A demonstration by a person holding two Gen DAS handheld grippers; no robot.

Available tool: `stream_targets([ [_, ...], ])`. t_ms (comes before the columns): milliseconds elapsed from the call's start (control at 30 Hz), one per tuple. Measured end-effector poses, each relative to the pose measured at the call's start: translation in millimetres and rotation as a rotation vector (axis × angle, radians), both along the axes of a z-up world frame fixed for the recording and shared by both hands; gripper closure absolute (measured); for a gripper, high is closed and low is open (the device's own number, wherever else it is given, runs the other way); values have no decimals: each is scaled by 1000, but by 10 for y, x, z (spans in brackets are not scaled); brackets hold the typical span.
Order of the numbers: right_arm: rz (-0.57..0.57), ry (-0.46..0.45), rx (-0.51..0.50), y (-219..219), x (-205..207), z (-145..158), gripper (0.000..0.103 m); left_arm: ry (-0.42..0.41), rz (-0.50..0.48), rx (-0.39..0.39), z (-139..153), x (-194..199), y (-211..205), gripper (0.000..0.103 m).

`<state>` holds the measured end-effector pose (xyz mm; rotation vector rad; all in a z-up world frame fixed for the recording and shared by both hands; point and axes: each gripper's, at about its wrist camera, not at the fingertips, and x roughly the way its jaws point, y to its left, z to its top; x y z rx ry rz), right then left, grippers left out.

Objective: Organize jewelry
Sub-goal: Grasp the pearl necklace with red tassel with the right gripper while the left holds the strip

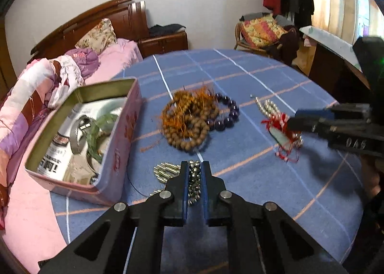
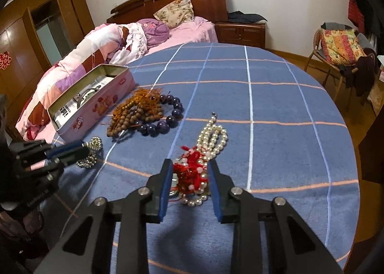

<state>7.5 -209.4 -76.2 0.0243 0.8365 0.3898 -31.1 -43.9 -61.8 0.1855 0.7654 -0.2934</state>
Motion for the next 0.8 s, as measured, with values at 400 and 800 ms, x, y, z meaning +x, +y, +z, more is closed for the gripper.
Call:
stream_targets([
  [400,-67,-62,26,-227,-27,213,98,-18,11,-13,65,98,85,95],
  [800,27,-53,-37,137,1,65,50,-31,8,-23,125,102,85,95],
])
